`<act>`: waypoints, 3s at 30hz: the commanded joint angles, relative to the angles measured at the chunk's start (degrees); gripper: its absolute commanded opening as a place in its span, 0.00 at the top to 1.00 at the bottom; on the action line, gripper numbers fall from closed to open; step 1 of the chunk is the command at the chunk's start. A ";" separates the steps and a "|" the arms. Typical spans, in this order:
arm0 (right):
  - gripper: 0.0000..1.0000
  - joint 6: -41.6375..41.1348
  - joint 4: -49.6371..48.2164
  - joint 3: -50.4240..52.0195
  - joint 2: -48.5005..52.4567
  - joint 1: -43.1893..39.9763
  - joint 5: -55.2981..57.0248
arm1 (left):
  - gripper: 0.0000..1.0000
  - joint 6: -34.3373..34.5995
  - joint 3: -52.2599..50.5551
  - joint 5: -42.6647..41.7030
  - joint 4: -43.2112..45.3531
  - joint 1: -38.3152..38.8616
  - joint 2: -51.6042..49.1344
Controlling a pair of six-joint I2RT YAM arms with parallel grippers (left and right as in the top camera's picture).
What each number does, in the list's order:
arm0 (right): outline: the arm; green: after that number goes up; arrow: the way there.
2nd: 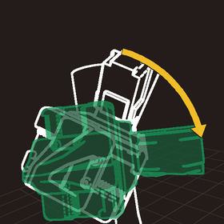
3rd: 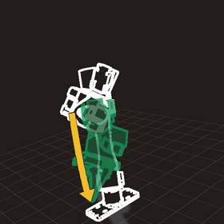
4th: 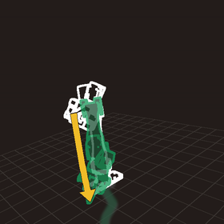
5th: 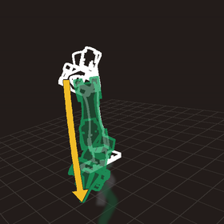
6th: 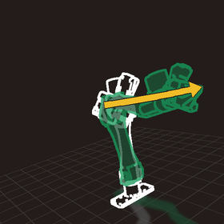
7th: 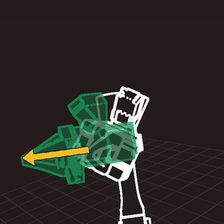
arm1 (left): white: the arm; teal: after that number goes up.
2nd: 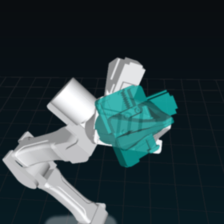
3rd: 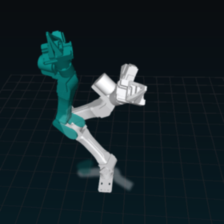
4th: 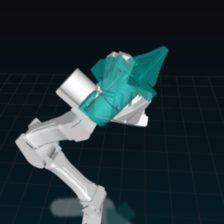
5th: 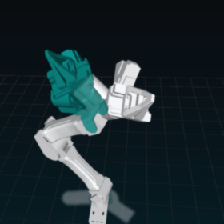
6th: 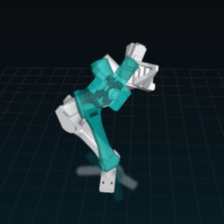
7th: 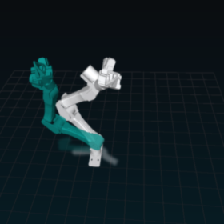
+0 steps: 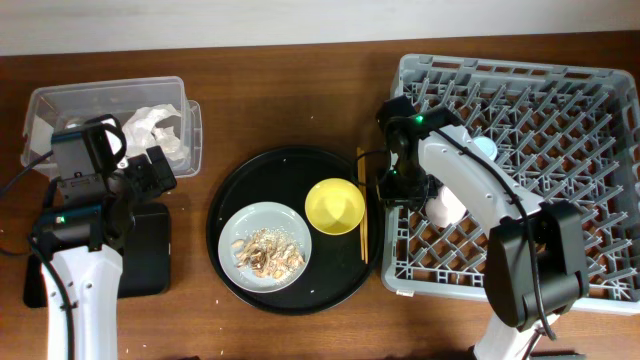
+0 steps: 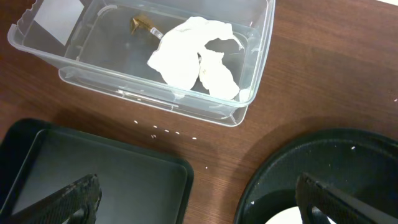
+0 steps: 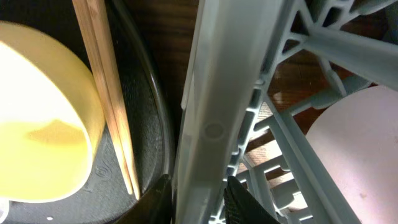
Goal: Sort waste into correct bins and load items into the dishwasher rack
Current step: 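Move the right gripper to the yellow bowl and grasp its rim, then carry the yellow bowl to the rack and set it down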
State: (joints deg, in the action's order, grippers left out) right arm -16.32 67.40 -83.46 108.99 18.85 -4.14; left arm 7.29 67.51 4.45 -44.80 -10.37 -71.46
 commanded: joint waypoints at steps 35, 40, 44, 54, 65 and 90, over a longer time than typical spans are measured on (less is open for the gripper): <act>0.58 7.91 18.21 -15.98 -7.65 3.30 -14.95 | 0.01 -0.48 0.09 -0.39 0.09 -0.31 0.39; 0.58 4.57 3.28 -15.80 -7.23 11.76 -12.41 | 0.01 -0.48 0.09 -0.39 0.09 -0.31 0.39; 0.58 -9.38 -6.82 -14.84 -2.93 16.83 -1.18 | 0.01 -0.48 0.09 -0.39 0.09 -0.28 0.39; 0.62 -26.01 -12.98 -14.84 13.35 22.38 6.32 | 0.01 -0.48 0.09 -0.39 0.09 -0.31 0.39; 0.64 -28.15 -13.86 -13.44 17.68 22.56 6.16 | 0.01 -0.48 0.09 -0.39 0.09 -0.28 0.39; 0.96 -18.91 14.62 -39.36 7.30 19.50 2.36 | 0.01 -0.48 0.09 -0.39 0.09 -0.28 0.39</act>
State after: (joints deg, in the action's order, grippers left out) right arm -39.88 78.37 -118.72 121.82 40.56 -3.09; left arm 7.29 67.51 4.45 -44.82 -10.37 -71.46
